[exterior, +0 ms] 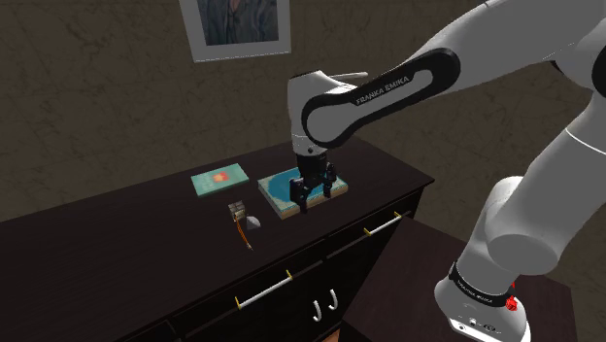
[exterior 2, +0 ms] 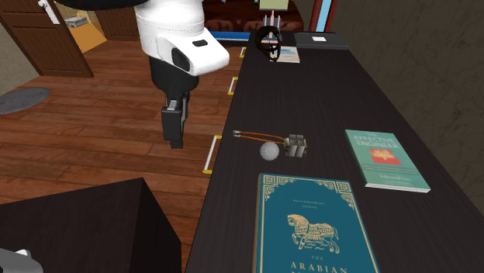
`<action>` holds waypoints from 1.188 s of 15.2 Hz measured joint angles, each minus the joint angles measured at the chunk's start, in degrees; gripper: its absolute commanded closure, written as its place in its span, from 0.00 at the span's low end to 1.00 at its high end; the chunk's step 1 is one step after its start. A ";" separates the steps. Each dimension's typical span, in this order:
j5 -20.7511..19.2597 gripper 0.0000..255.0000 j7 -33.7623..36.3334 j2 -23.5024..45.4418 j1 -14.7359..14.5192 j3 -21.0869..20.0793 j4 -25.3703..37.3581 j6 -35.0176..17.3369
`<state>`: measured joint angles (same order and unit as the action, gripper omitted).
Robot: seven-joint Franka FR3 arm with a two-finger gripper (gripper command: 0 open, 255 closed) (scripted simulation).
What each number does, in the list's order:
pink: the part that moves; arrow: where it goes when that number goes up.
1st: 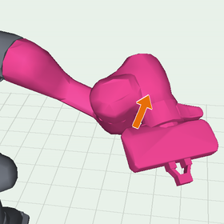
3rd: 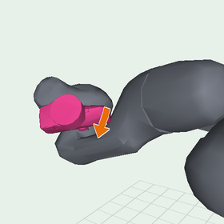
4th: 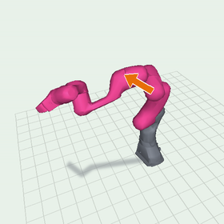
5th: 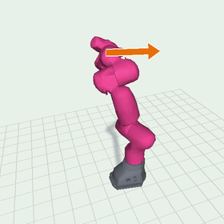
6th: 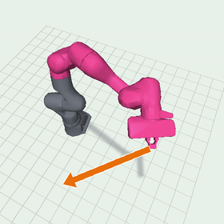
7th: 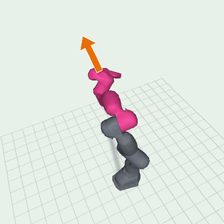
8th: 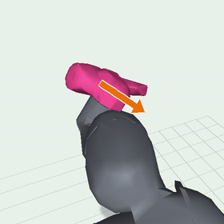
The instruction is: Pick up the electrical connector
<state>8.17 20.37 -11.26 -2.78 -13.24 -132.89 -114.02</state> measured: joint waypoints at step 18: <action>-12.82 0.00 24.83 40.59 -6.55 -0.25 35.67 -8.78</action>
<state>-4.64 45.20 29.32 -9.33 -13.49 -97.22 -122.79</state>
